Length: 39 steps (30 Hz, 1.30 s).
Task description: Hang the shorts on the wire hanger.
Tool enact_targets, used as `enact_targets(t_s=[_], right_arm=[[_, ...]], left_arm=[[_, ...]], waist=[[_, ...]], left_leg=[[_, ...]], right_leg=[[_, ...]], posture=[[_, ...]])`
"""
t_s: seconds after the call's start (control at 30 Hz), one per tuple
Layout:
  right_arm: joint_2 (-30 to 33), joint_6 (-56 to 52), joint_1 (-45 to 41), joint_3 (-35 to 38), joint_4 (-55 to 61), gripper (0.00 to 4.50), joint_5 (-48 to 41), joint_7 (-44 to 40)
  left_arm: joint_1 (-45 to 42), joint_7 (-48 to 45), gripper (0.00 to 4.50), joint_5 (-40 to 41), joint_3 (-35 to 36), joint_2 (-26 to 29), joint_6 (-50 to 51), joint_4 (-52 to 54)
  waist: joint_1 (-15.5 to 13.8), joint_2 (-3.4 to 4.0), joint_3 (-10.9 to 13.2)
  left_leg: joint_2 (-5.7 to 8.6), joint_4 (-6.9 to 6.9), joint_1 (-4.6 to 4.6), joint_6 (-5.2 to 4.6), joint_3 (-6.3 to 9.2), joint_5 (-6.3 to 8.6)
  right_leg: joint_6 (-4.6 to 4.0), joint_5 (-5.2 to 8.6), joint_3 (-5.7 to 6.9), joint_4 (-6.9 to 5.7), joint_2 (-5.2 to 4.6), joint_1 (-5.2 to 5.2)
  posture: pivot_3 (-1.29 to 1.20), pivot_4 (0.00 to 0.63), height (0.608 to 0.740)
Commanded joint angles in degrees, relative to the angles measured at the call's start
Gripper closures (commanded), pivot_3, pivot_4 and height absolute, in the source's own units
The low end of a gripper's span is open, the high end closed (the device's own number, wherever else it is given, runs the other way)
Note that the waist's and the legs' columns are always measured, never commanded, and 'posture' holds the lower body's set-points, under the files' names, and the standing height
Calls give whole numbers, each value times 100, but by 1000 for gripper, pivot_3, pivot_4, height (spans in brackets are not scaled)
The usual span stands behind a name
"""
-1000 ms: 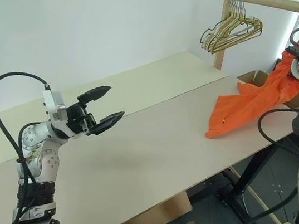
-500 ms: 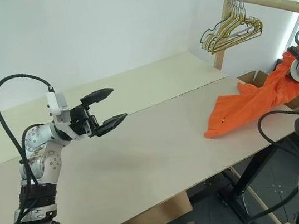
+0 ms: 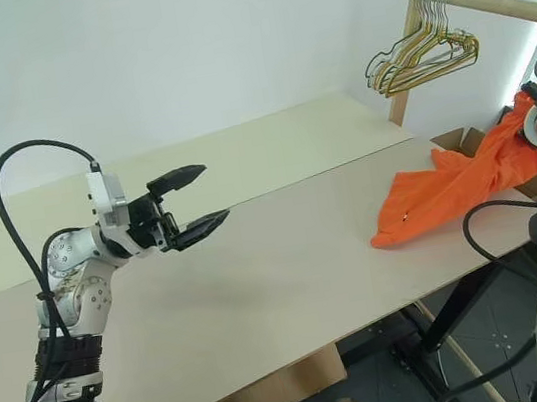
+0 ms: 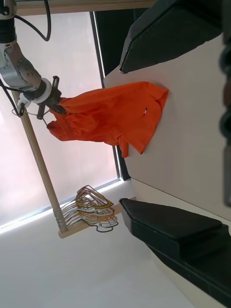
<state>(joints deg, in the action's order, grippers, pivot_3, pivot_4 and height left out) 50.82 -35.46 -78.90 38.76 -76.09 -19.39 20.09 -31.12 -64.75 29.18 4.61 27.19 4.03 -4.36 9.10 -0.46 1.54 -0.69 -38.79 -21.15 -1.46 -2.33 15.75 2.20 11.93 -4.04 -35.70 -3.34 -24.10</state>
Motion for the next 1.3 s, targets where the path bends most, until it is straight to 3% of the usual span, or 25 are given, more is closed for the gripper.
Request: enact_targets(t_s=[0.03, 0.27, 1.1, 1.3], right_arm=[[173, 172, -281, 26, 113, 4487, -108, -61], [250, 104, -394, -202, 161, 4487, 27, -166], [414, 135, 82, 554, -24, 4487, -660, 293], [395, 82, 56, 385, -6, 4487, -502, 255]], left_arm=[[-41, 62, 0, 21, 26, 20, -15, 212], [-21, 73, 0, 26, 8, 21, -1, 224], [74, -208, 0, 266, -67, -3, 162, 500], [97, -242, 0, 322, -45, -22, 191, 553]], waist=[[-19, 0, 0], [-31, 8, 5], [-19, 17, 11], [-22, 17, 11]], left_leg=[[0, 0, 0, 0, 0, 0], [0, 0, 0, 0, -3, 0], [-2, 1, -2, -3, -14, 2], [-3, 1, -1, -3, -15, 2]], right_leg=[[0, 0, 0, 0, 0, -1], [0, 0, -1, 0, 0, -2], [2, 2, -9, 5, 3, 2], [2, 2, -9, 5, 5, 5]], posture=[[-82, 0, 740], [-86, 0, 740], [-89, 0, 740], [-90, 0, 740]])
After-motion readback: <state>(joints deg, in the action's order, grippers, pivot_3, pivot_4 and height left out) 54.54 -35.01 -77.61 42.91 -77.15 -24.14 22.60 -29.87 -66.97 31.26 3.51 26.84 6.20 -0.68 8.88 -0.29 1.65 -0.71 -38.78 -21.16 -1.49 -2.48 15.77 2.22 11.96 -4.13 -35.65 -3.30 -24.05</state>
